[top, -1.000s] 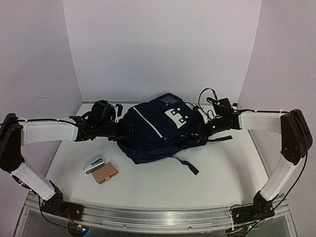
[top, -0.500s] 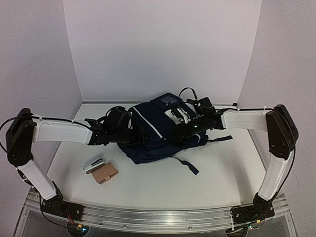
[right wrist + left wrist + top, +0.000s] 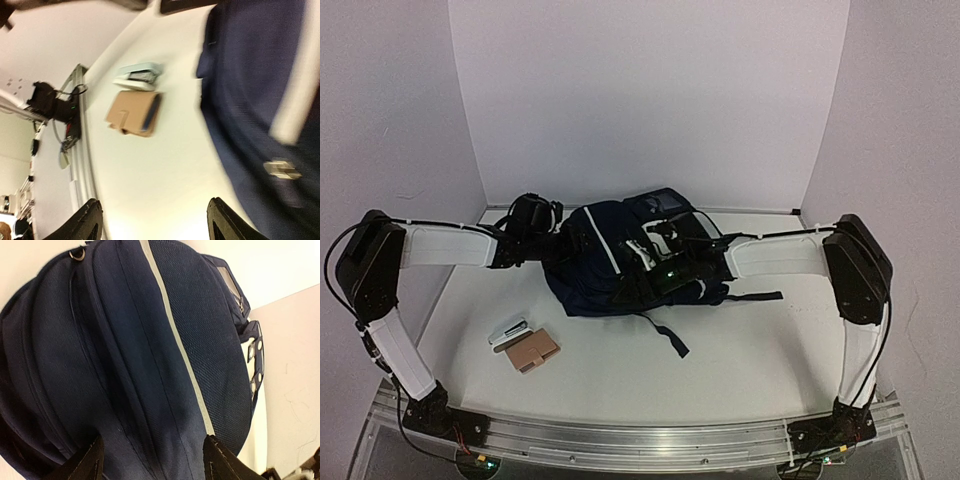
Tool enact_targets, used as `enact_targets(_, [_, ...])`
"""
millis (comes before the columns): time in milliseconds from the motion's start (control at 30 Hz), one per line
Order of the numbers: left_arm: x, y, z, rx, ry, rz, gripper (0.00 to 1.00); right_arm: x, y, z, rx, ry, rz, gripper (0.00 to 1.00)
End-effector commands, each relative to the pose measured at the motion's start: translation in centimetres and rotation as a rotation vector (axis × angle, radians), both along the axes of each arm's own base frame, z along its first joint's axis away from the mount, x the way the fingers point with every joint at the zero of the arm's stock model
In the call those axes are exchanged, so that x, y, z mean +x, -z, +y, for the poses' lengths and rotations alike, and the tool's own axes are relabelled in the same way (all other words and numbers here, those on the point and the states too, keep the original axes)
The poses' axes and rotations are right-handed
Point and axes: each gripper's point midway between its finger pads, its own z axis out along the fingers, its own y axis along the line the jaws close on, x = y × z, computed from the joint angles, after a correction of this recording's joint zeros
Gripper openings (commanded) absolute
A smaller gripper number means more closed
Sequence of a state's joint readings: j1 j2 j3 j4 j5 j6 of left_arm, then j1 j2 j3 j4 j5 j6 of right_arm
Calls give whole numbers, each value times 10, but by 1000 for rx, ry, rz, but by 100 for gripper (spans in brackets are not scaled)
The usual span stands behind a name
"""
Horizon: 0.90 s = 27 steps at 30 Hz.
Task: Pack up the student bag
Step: Zip the student bag at the center of the board, then unzip the student bag at the center of the board.
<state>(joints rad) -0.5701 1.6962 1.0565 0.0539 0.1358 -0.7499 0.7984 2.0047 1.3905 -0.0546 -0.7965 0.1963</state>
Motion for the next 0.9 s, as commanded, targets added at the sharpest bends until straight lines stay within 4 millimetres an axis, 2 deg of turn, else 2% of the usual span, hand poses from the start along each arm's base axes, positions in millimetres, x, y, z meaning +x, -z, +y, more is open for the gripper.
enact_targets(0, [4, -30, 8, 24, -10, -82, 68, 17, -56, -10, 87, 48, -76, 72])
enact_targets(133, [-27, -47, 2, 67, -38, -147, 69, 45, -66, -45, 78, 163, -103, 73])
enact_targets(167, [-38, -48, -6, 76, -31, -159, 69, 56, -68, -54, 71, 206, -110, 73])
enact_targets(333, [-70, -37, -25, 68, -39, -145, 69, 103, -59, -89, 7, 382, -155, 73])
enact_targets(467, [-72, -25, -34, 60, -20, -113, 69, 115, -49, -90, -18, 414, -155, 74])
enact_targets(667, [-76, 3, -76, 81, 52, -82, 65, 128, -27, -83, -28, 452, -91, 74])
enact_targets(867, [-78, 14, -99, 89, 36, -97, 63, 135, -12, -69, -10, 461, -70, 74])
